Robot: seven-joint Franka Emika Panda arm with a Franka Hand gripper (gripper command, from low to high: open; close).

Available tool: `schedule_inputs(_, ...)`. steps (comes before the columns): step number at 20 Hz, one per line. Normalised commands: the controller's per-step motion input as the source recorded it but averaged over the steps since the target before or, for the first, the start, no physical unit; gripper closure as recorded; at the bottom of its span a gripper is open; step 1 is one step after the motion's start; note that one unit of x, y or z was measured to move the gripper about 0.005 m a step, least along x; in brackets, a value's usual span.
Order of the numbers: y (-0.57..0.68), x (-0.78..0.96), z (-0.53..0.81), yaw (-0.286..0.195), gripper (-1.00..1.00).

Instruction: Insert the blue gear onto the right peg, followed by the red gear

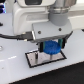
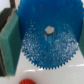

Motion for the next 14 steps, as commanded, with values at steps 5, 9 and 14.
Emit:
schedule_inputs(5, 0.02, 0.19, 0.02, 0.000, 1.00)
schedule_inputs(9, 0.01, 0.28, -0.13, 0.000, 1.00)
schedule_inputs(14, 0.05, 0.20, -0.17, 0.000, 1.00)
